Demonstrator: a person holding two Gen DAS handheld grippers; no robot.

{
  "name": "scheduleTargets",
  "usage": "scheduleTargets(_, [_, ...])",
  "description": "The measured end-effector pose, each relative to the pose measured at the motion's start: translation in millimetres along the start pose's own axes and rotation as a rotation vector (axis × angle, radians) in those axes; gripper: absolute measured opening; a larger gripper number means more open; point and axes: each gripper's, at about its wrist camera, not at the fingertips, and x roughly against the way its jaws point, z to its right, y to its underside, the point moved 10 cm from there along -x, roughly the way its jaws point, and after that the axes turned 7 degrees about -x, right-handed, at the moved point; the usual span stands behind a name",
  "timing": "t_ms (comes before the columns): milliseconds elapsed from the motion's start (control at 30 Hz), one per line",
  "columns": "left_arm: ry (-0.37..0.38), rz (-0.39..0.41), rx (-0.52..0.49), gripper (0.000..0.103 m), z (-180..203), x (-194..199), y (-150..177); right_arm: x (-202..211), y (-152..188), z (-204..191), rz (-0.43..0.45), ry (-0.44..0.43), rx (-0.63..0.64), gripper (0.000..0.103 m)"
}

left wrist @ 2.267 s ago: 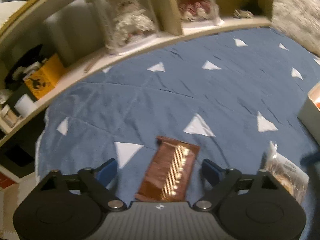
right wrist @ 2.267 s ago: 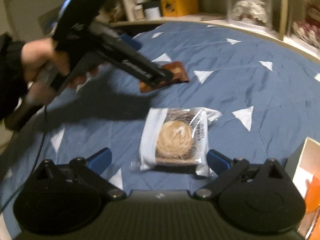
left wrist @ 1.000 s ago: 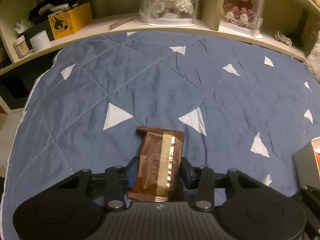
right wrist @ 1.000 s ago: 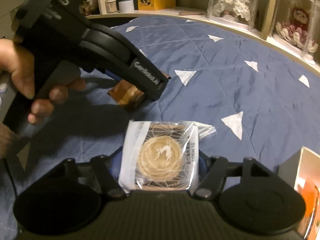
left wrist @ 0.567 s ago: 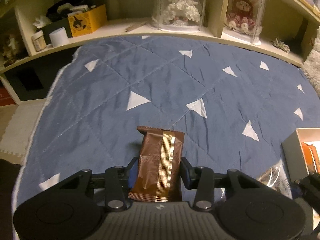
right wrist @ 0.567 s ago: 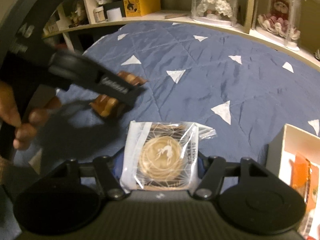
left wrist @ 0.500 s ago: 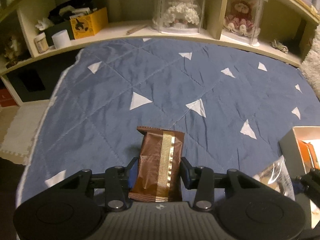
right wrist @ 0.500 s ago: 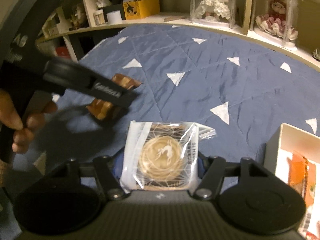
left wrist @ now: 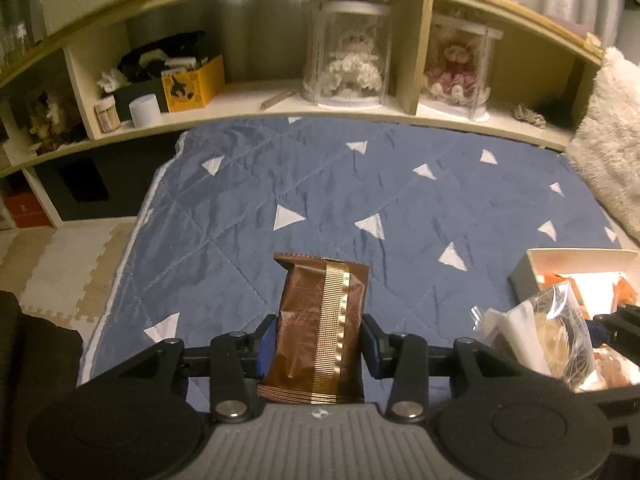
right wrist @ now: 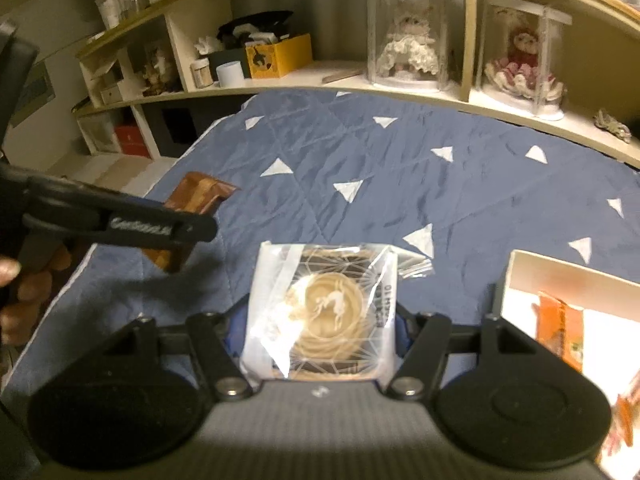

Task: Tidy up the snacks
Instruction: 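Carry the brown chocolate bar and clear cookie packet over the white tray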

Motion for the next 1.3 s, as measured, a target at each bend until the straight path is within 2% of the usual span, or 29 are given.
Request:
scheduleTargets(300, [0.019, 0.059, -0.02, 0.045, 31.8, 45.0, -2.0, 46.0, 0.5, 22.9, 0.058, 0.012, -0.051, 0.07])
scheduleTargets(633, [0.095, 0.097, -0.055, 0.045, 101.6, 65.8, -7.4, 85.4, 17.3, 77.4, 0.093, 0.073, -0.119, 0.07])
scheduleTargets(967, [0.177, 0.089, -0.113, 0.045, 181.8, 59.9, -8.5, 124.8, 46.2, 146.7, 0.114, 0.153, -0.201, 0.07])
scheduleTargets(1300, [0.275, 0.045, -0.149, 0.045, 252.9, 28.9, -12.0, 147.5, 74.6, 205.2, 0.101, 0.206, -0.269, 0.07])
